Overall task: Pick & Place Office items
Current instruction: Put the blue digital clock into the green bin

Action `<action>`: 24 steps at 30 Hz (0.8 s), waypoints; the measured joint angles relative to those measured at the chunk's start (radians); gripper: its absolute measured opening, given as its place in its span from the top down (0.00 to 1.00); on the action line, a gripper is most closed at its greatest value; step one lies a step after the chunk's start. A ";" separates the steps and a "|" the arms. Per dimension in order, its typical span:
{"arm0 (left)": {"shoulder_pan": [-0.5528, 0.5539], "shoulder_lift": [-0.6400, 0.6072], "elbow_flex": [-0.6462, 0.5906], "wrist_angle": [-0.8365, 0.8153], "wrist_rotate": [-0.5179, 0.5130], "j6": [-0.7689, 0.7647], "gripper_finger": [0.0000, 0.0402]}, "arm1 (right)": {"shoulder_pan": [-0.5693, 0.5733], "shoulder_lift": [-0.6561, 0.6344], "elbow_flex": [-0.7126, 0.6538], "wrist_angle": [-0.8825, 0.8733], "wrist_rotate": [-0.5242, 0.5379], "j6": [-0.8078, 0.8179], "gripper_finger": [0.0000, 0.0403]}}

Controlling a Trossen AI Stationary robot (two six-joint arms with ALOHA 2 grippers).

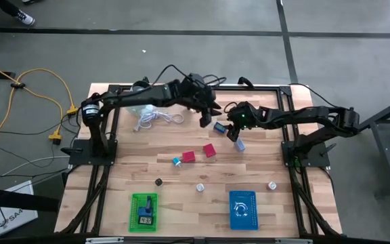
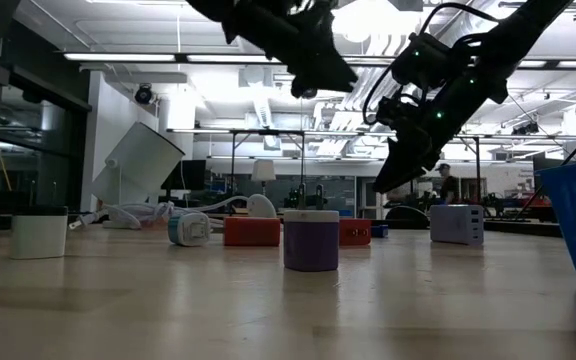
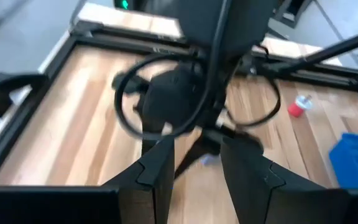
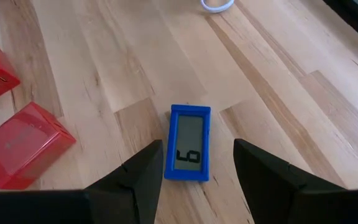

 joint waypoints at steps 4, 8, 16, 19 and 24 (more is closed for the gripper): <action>0.028 -0.002 -0.001 -0.036 0.057 0.011 0.68 | 0.000 0.000 0.000 0.027 0.000 -0.001 0.54; 0.035 -0.037 -0.054 -0.028 0.058 0.023 0.68 | 0.000 0.000 0.000 0.044 0.000 -0.002 0.54; 0.059 -0.238 -0.373 0.213 0.018 -0.034 0.68 | 0.000 0.000 0.000 0.056 0.000 -0.003 0.54; 0.074 -0.334 -0.476 0.272 -0.020 -0.041 0.68 | 0.000 0.000 0.000 0.065 -0.002 -0.003 0.54; 0.071 -0.410 -0.583 0.295 -0.103 -0.048 0.68 | 0.000 0.000 0.000 0.081 -0.026 -0.003 0.54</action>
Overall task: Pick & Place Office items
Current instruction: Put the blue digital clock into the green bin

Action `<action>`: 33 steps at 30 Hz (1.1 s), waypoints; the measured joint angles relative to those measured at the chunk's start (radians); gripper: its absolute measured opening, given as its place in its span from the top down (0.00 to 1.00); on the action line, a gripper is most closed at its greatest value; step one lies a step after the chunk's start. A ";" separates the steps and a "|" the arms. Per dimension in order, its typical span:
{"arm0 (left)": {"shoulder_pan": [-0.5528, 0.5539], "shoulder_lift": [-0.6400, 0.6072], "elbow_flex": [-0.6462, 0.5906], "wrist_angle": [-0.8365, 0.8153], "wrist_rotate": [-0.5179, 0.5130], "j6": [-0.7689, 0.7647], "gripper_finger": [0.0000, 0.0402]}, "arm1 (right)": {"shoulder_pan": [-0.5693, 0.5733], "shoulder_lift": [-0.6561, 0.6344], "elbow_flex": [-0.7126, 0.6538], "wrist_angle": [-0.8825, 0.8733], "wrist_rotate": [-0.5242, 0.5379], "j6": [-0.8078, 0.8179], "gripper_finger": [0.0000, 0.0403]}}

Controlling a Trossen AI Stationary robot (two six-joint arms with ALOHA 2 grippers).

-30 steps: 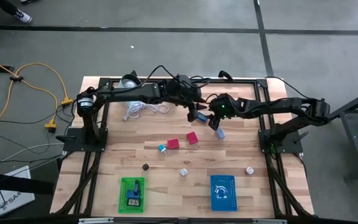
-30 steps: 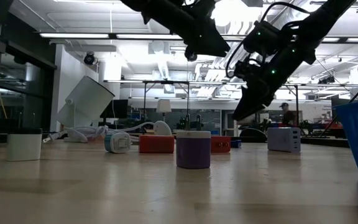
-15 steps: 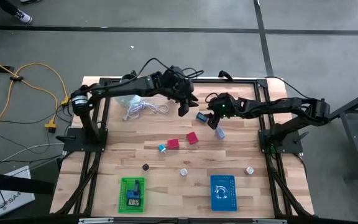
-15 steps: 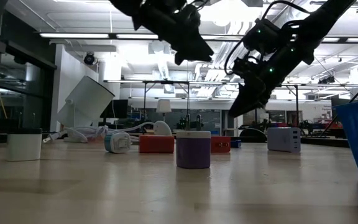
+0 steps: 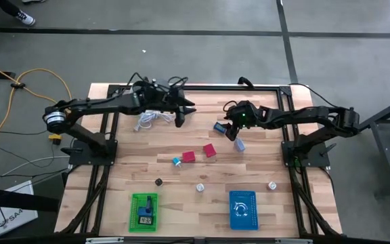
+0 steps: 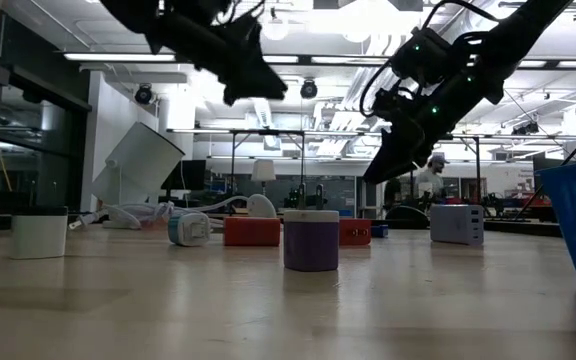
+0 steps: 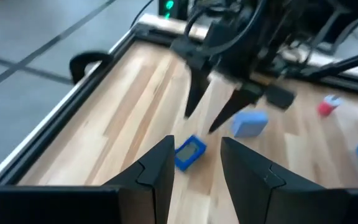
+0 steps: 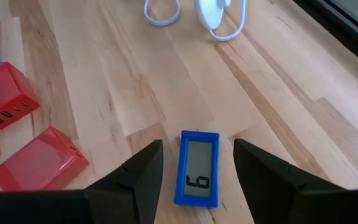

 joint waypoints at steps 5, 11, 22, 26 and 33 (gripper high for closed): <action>-0.002 -0.007 -0.021 -0.015 -0.011 -0.002 0.68 | 0.000 0.000 0.000 0.040 0.000 0.000 0.54; -0.006 -0.001 -0.023 -0.020 -0.010 -0.004 0.68 | 0.000 0.001 0.013 0.043 -0.003 0.000 0.54; -0.006 -0.001 -0.023 -0.007 -0.003 -0.004 0.68 | 0.002 0.001 0.014 -0.028 -0.016 0.031 0.54; -0.006 -0.001 -0.023 -0.007 -0.002 -0.004 0.68 | 0.010 0.001 0.014 -0.029 -0.014 0.041 0.54; -0.006 -0.001 -0.023 -0.007 -0.002 -0.004 0.68 | 0.040 0.015 0.014 -0.014 -0.011 0.064 0.54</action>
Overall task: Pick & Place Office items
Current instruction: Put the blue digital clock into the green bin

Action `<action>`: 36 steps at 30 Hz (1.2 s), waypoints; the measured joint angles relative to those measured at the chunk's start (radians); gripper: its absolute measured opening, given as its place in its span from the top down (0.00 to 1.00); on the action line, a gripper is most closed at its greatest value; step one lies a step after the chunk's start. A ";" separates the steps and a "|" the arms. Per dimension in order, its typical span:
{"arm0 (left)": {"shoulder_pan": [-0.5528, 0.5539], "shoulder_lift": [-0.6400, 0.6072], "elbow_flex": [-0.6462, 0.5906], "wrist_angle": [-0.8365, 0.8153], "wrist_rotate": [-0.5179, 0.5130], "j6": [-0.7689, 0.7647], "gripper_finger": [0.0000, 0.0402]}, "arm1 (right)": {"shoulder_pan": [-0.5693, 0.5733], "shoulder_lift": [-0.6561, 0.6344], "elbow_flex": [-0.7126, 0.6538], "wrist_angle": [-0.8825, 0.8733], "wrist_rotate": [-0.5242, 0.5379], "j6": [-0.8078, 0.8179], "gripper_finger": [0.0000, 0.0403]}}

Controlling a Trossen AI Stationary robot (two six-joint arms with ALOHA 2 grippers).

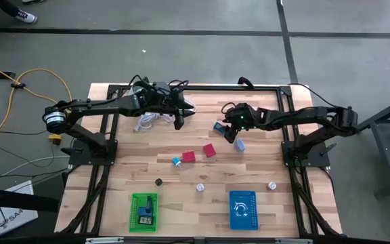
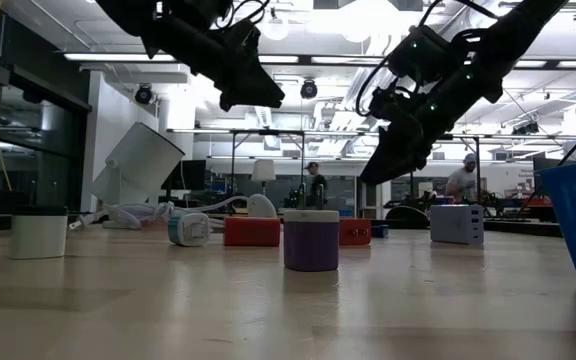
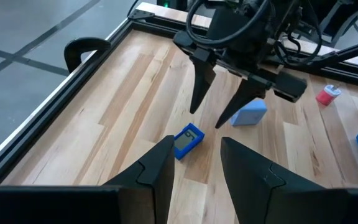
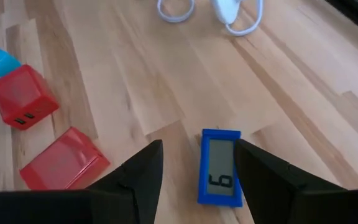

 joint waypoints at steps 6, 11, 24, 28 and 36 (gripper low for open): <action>0.000 0.000 0.000 0.000 0.000 0.000 0.68 | 0.006 0.000 0.000 -0.022 0.019 0.022 0.54; 0.000 0.000 0.000 0.000 0.001 0.000 0.68 | 0.006 0.028 0.016 -0.039 0.049 0.022 0.54; 0.000 0.001 0.000 0.000 0.002 0.000 0.68 | 0.006 0.234 0.240 -0.249 0.058 -0.029 0.54; 0.000 0.001 0.000 0.001 0.002 0.001 0.68 | 0.006 0.237 0.268 -0.302 0.071 -0.031 0.54; 0.000 0.001 0.000 0.001 0.002 0.000 0.68 | 0.011 0.239 0.267 -0.375 0.119 -0.029 0.54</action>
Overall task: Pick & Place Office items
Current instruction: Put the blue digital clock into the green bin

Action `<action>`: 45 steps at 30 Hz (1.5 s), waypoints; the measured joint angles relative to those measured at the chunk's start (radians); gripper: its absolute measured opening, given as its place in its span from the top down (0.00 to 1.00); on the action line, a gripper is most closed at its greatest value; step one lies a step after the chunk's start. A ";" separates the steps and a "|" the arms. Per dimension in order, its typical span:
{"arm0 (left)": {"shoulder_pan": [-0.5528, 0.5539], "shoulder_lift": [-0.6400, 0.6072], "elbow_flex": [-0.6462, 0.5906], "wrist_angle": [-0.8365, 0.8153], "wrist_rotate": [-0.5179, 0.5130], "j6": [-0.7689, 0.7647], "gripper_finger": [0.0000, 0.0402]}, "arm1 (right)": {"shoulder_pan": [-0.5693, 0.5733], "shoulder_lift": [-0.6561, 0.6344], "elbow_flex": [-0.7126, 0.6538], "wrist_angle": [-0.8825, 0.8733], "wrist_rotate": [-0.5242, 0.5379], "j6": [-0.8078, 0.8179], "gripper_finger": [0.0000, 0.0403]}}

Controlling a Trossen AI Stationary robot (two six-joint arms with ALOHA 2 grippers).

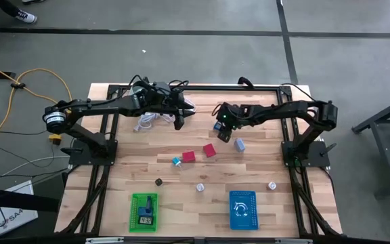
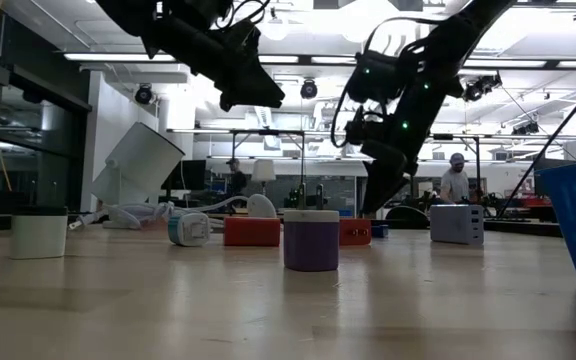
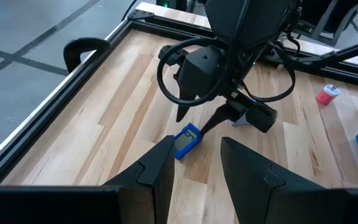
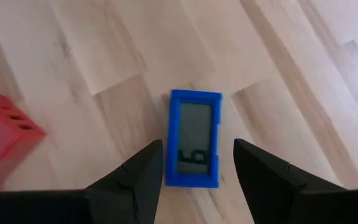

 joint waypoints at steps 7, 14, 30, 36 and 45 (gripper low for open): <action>0.000 0.000 0.000 0.000 -0.002 0.000 0.68 | 0.002 0.000 0.000 -0.003 0.001 0.032 0.54; 0.000 0.000 0.000 0.000 -0.002 0.000 0.68 | 0.004 0.000 0.000 -0.020 0.031 0.096 0.54; 0.000 0.000 0.002 0.000 -0.001 0.000 0.68 | 0.008 0.000 0.000 -0.023 0.019 0.049 0.43; 0.000 0.000 0.002 0.000 -0.001 0.000 0.68 | 0.008 0.019 0.000 -0.021 -0.003 0.054 0.43; 0.000 0.000 0.002 0.000 -0.001 0.000 0.68 | 0.008 0.070 -0.002 -0.007 -0.013 0.054 0.43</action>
